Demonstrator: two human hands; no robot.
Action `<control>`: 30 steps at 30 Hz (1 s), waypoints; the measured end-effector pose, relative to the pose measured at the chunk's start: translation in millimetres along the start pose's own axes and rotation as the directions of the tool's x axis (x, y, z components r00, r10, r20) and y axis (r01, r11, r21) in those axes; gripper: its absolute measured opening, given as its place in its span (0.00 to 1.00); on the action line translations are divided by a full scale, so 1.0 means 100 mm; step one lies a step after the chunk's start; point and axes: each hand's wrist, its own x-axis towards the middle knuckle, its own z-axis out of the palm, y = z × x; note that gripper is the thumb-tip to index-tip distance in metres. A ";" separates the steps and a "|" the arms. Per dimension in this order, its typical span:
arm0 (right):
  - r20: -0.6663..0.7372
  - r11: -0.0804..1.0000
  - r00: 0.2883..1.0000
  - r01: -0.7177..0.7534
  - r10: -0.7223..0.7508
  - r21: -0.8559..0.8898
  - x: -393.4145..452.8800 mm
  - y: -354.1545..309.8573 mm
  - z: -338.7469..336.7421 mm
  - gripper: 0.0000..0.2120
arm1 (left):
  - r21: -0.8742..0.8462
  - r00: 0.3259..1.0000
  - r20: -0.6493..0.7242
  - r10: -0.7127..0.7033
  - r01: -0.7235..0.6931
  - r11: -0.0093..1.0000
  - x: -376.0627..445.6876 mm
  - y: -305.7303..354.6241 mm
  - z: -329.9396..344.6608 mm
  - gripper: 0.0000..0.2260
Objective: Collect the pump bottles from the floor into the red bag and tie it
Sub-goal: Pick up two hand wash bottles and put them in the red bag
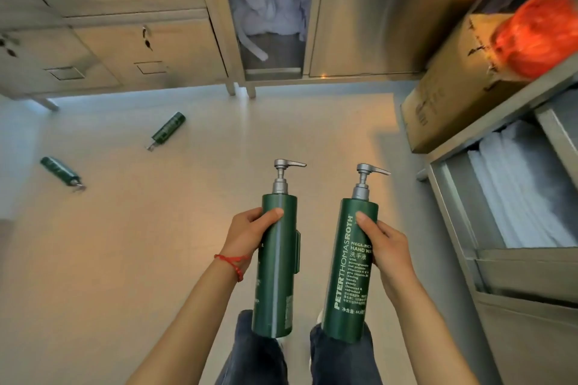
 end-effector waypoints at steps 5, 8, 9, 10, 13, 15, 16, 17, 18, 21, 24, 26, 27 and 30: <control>-0.015 0.999 0.999 0.029 -0.028 0.029 0.32 -0.50 0.00 0.12 | 0.023 0.999 -0.034 0.017 -0.016 1.000 0.27 0.43 0.12 0.05; -0.012 0.998 0.999 0.053 -0.052 0.042 0.64 -0.84 -0.02 0.14 | 0.038 0.998 -0.049 0.039 -0.037 0.999 0.56 0.76 0.25 0.05; -0.013 0.997 0.998 0.063 -0.063 0.048 0.76 -0.96 -0.03 0.13 | 0.044 0.997 -0.051 0.049 -0.047 0.998 0.67 0.88 0.30 0.05; -0.010 0.996 0.997 0.076 -0.075 0.050 0.88 -1.08 -0.05 0.12 | 0.046 0.997 -0.052 0.059 -0.057 0.997 0.78 0.99 0.36 0.05; -0.004 0.994 0.995 0.101 -0.101 0.050 1.24 -1.43 -0.09 0.11 | 0.051 0.996 -0.044 0.076 -0.073 0.996 1.10 1.35 0.54 0.06; 0.002 0.992 0.993 0.116 -0.116 0.051 1.45 -1.66 -0.11 0.11 | 0.051 0.995 -0.045 0.087 -0.084 0.995 1.28 1.57 0.66 0.06; 0.003 0.991 0.993 0.121 -0.122 0.053 1.55 -1.77 -0.12 0.11 | 0.048 0.994 -0.047 0.094 -0.092 0.995 1.37 1.69 0.71 0.06; 0.003 0.991 0.992 0.123 -0.123 0.051 1.64 -1.88 -0.13 0.11 | 0.047 0.994 -0.051 0.100 -0.098 0.994 1.46 1.80 0.76 0.06; 0.002 0.991 0.992 0.124 -0.124 0.052 1.74 -1.98 -0.13 0.10 | 0.049 0.993 -0.052 0.109 -0.106 0.993 1.55 1.92 0.80 0.06; -0.016 0.988 0.991 0.137 -0.136 0.077 2.04 -2.26 -0.14 0.09 | 0.058 0.991 -0.032 0.133 -0.131 0.990 1.87 2.26 0.92 0.05; -0.039 0.983 0.989 0.149 -0.145 0.105 2.38 -2.54 -0.13 0.08 | 0.095 0.987 0.015 0.161 -0.162 0.982 2.29 2.64 1.05 0.05; -0.072 0.980 0.986 0.158 -0.150 0.120 2.62 -2.74 -0.12 0.07 | 0.117 0.984 0.046 0.175 -0.179 0.977 2.59 2.92 1.15 0.05; -0.093 0.978 0.983 0.167 -0.156 0.127 2.74 -2.85 -0.11 0.07 | 0.125 0.981 0.067 0.181 -0.188 0.974 2.74 3.05 1.20 0.05; -0.177 0.967 0.969 0.199 -0.170 0.159 3.10 -3.19 -0.08 0.07 | 0.143 0.972 0.141 0.187 -0.207 0.968 3.18 3.48 1.39 0.05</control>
